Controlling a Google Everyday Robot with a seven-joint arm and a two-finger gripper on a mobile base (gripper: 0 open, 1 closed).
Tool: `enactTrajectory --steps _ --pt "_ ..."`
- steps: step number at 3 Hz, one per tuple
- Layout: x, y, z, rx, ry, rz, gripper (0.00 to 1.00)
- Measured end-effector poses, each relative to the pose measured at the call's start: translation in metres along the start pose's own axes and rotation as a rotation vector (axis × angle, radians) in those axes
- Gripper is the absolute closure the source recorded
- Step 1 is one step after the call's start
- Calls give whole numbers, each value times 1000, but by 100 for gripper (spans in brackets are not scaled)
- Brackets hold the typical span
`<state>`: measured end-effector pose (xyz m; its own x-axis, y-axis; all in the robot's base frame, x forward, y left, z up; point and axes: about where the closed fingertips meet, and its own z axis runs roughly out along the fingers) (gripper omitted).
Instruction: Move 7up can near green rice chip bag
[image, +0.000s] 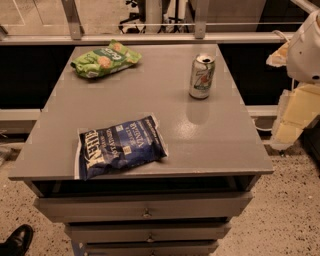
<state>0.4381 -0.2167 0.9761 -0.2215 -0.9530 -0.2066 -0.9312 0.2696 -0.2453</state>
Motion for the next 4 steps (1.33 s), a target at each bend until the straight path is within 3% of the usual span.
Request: enactTrajectory --steps 1,2,4 --pt "0 0 0 0 0 0 0" --pt "1 -18 21 7 -77 17 0" --pt "-2 -77 75 59 -260 69 0"
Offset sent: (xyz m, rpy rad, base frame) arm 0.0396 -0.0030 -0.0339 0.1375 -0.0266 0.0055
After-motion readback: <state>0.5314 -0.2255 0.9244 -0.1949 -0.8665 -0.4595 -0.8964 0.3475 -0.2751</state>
